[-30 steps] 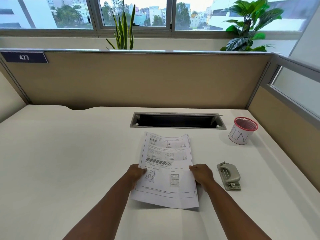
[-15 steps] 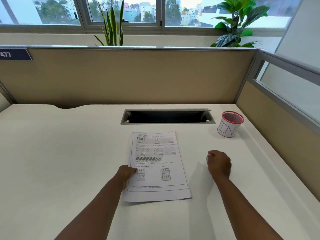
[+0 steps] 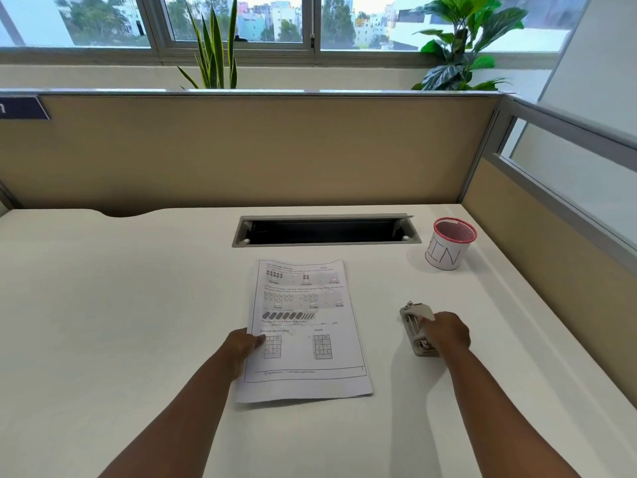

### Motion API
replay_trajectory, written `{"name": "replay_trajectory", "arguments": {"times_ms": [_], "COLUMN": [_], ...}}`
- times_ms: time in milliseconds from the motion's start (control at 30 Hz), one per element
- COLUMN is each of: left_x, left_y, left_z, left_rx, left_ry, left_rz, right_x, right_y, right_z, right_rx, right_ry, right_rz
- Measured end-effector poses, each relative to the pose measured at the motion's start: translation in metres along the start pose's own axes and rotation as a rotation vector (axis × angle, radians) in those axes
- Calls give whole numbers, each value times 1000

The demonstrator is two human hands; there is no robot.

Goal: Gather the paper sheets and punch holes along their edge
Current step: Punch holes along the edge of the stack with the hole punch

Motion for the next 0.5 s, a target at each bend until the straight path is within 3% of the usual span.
{"name": "replay_trajectory", "arguments": {"times_ms": [167,333,500], "left_x": [0,-2,-7], "left_y": [1,1,1], "left_z": [0,1,3], "left_rx": [10,39,100], "left_ry": [-3,-7,-29], "left_rz": [1,-15,-1], "right_x": [3,7,23], "right_y": [2,-4,-9], "right_z": [7,28,32], "right_rx": [24,289,416], "right_ry": [193,839,953], "right_rz": [-1,171,131]}}
Point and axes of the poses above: each hand's wrist, its own y-axis towards the middle knuckle, its own z-axis out of the palm, x = y × z, the point moved 5 cm from there along y, towards the middle knuckle, and after that the axes turned 4 degrees about -y, right-handed, at the moved point
